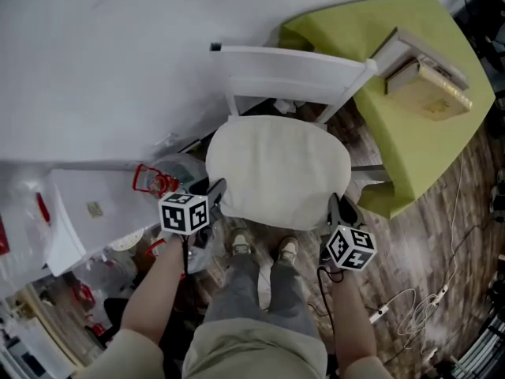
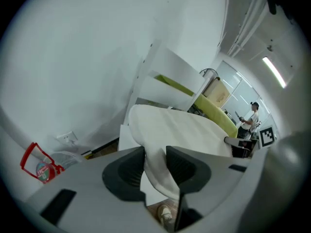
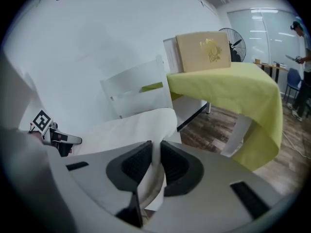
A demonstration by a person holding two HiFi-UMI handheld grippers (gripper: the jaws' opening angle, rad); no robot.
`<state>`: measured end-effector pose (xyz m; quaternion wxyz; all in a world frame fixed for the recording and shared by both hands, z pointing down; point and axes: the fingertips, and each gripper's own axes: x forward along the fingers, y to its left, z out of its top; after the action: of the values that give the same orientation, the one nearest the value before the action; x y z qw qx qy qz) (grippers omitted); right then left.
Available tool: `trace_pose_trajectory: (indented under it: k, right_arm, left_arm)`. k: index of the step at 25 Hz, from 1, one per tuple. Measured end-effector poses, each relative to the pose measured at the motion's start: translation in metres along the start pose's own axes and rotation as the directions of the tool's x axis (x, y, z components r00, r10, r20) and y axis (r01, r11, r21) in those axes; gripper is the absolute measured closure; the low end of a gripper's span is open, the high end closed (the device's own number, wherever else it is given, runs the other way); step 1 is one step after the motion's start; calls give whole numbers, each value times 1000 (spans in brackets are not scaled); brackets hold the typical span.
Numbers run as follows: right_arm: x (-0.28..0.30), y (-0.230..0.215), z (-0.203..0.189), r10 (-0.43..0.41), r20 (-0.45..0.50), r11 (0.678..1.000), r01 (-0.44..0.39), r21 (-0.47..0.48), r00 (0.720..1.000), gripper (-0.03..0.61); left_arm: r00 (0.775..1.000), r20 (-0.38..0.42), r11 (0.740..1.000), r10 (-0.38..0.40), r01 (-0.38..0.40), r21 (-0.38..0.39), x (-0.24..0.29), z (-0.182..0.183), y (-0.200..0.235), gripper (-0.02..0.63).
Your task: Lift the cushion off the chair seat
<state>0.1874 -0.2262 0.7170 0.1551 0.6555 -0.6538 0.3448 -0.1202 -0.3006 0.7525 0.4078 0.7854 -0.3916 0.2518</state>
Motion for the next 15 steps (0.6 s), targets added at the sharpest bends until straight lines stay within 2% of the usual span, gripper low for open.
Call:
trace_pose_trajectory:
  k: [7, 15]
  right_arm:
    - [-80, 31, 69, 20, 101, 999, -15, -47, 995, 505]
    - [-164, 64, 137, 70, 196, 993, -50, -107, 978, 505]
  left_arm:
    - [994, 107, 995, -23, 13, 96, -78, 49, -55, 473]
    - [974, 219, 993, -60, 35, 115, -171, 87, -104, 476]
